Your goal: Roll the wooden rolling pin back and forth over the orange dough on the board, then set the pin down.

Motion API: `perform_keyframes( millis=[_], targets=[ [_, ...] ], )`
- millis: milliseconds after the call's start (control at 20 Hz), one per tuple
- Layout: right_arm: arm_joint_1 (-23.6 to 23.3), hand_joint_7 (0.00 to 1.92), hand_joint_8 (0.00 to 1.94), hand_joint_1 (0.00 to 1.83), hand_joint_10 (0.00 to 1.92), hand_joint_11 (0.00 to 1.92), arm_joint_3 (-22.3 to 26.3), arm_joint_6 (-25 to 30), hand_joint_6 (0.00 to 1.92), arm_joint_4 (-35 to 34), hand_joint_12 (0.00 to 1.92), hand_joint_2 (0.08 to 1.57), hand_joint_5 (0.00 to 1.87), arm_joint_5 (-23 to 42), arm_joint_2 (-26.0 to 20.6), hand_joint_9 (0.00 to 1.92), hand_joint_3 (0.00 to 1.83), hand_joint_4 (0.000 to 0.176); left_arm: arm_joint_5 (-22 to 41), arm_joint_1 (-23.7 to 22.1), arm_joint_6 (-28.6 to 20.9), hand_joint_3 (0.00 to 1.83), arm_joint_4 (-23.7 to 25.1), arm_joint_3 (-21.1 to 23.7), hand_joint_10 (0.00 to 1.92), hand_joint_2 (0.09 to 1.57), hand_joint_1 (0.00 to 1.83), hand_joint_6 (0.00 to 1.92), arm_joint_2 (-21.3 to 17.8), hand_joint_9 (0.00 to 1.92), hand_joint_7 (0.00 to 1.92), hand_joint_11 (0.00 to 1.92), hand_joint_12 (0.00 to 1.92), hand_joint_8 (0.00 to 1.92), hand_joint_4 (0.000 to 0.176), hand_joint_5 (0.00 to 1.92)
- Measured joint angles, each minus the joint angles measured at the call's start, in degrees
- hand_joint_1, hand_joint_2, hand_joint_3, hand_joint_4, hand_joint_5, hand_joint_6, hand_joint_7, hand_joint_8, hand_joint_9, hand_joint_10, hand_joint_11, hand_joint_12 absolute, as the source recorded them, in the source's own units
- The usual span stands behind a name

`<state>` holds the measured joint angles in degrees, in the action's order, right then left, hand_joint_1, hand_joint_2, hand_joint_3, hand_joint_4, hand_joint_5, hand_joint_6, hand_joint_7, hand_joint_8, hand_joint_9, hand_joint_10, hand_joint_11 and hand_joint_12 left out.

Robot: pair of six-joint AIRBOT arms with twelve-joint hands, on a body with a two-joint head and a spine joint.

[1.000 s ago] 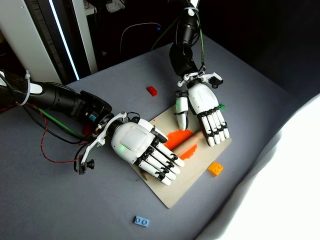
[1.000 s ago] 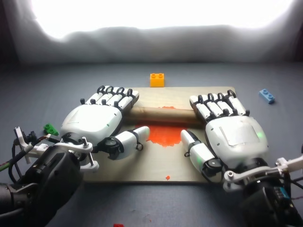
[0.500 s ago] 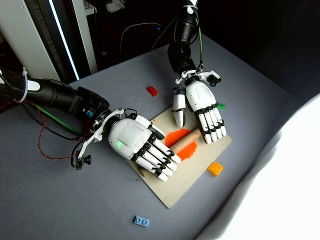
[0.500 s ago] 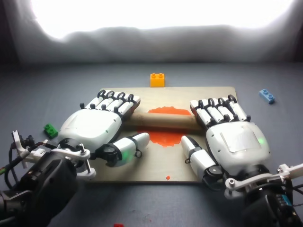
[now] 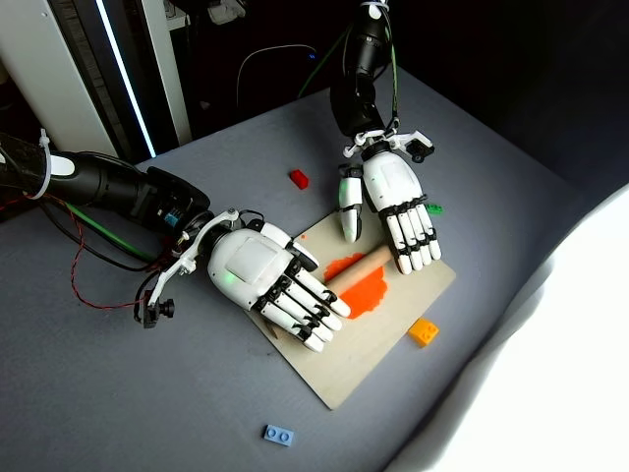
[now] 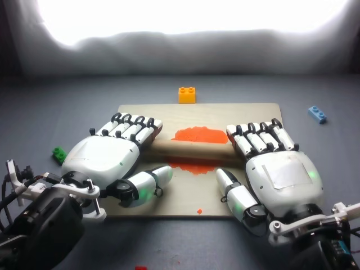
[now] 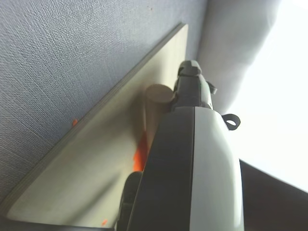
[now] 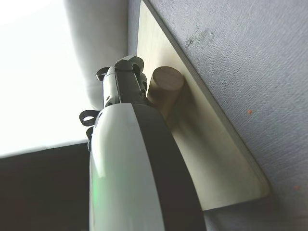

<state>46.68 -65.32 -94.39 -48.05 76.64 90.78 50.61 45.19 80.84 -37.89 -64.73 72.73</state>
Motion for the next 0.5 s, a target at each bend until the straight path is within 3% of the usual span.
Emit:
perform_keyframes(
  millis=[500],
  targets=[
    [0.02,0.31,0.01,0.0,0.01,0.0,1.44,-0.7,0.0,-0.59,0.42,1.47,0.25,0.42,-0.13,0.27,0.0,0.0,3.37,2.08,-0.66,0.0,0.87,2.69,0.01,1.43,0.0,0.01,-0.5,0.07,0.13,0.0,0.0,0.01,0.0,0.12]
  ],
)
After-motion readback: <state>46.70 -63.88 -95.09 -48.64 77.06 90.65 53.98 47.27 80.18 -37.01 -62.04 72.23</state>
